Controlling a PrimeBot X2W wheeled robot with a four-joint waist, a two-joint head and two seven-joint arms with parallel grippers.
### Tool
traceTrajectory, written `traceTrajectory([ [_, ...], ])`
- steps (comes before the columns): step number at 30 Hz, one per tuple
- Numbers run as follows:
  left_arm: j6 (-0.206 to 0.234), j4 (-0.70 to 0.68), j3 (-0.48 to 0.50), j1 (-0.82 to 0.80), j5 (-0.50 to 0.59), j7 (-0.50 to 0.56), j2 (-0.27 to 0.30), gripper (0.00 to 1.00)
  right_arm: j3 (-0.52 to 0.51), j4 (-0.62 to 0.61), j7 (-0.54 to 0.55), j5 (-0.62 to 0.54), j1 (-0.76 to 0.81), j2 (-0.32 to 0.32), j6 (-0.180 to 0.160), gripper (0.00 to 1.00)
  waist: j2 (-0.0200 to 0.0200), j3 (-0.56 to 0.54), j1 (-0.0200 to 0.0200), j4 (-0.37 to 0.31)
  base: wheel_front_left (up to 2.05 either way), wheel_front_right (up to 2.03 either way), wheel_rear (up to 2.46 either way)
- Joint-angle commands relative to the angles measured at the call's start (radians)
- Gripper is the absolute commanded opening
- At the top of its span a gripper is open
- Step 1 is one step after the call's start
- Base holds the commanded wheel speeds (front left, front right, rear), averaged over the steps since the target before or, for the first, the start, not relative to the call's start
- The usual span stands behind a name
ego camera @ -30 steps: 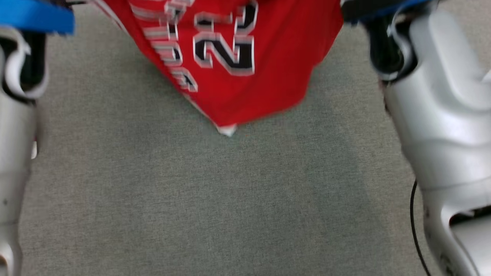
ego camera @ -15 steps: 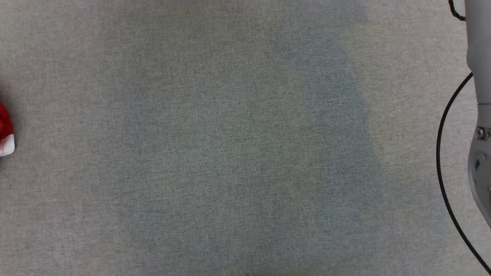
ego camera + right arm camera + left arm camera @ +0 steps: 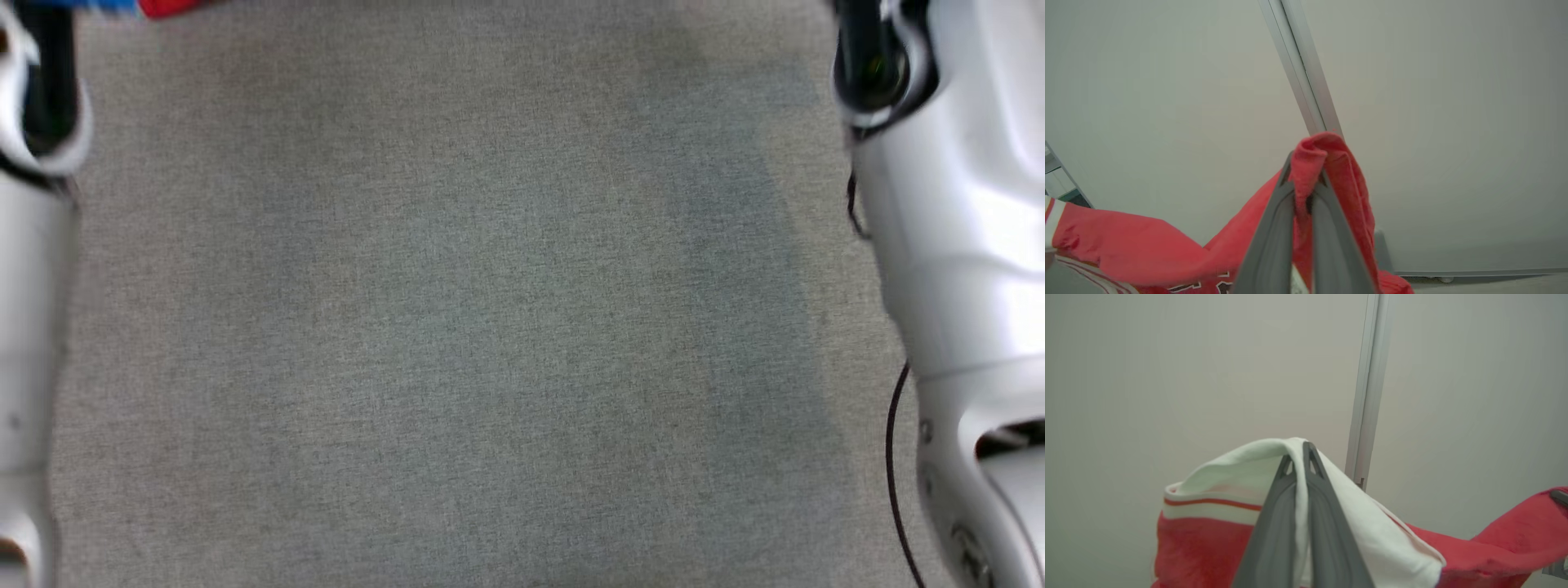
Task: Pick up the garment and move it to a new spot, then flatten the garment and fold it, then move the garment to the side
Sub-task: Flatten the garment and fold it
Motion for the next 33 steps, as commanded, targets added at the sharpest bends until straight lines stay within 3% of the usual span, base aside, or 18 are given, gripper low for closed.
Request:
traceTrajectory([
  [1,-0.001,-0.012,0.009,0.037,0.008,-0.004,-0.014,0.0,0.0,-0.01,0.0,0.006,0.035,0.001,0.0,0.0,0.0,-0.007,0.0002,-0.003,0.0,0.0,0.0],
  [2,-0.001,-0.049,0.031,0.145,0.027,-0.003,-0.029,0.0,0.0,-0.035,0.0,0.015,0.114,0.006,0.0,0.0,0.0,-0.022,0.0002,-0.002,0.0,0.0,0.0],
  [17,-0.001,-0.247,0.191,0.736,0.107,-0.003,-0.202,0.0,0.035,-0.162,-0.001,0.107,0.605,0.012,0.0,0.0,0.0,-0.176,0.0002,-0.007,0.0,0.0,0.0],
  [33,-0.001,-0.297,0.186,1.154,0.124,-0.003,-0.308,0.0,0.011,-0.184,0.0,0.142,0.99,-0.019,0.0,0.0,0.0,-0.347,0.0002,0.021,0.0,0.0,0.0],
])
